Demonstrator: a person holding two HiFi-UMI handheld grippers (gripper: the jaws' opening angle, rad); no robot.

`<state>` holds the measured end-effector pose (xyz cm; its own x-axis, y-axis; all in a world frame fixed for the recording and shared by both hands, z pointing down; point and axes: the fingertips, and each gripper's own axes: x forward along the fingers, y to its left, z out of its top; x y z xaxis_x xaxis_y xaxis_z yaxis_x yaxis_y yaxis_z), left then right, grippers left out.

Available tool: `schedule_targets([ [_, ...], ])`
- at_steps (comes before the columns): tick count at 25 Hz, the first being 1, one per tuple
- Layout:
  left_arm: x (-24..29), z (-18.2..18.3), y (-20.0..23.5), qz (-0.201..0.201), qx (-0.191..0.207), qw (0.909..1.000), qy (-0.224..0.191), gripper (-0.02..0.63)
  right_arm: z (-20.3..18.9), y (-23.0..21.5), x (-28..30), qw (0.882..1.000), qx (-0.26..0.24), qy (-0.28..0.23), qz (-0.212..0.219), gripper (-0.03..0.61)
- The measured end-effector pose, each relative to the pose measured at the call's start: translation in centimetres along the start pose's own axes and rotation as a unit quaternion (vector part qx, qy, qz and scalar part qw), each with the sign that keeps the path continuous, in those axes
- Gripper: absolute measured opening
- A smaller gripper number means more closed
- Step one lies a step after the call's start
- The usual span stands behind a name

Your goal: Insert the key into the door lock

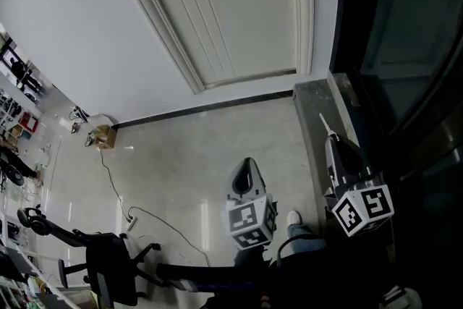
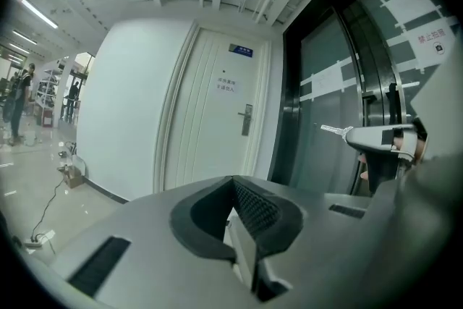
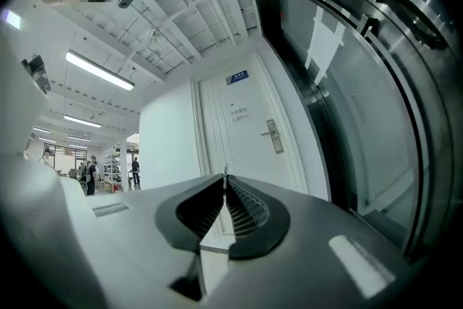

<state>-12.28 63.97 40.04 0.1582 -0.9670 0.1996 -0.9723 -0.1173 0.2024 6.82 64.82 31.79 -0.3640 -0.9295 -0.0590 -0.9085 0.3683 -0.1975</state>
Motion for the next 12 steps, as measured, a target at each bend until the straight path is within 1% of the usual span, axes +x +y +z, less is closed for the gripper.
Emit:
schedule_targets([
  [4,5.5,2.1,-0.3,0.001,0.003,0.9999,-0.012,0.002,1.0,-2.9,4.7,1.000,-0.008,-0.007,0.002,0.012],
  [8,9.6,3.8,-0.6,0.012,0.013,0.9996,-0.022,0.002,1.8,-5.1,8.6,1.000,-0.010,-0.010,0.010,0.012],
  [12,12.7,4.1,-0.2,0.015,-0.001,0.9998,-0.016,0.002,1.5,-6.5,11.7,1.000,-0.007,-0.002,0.015,0.012],
])
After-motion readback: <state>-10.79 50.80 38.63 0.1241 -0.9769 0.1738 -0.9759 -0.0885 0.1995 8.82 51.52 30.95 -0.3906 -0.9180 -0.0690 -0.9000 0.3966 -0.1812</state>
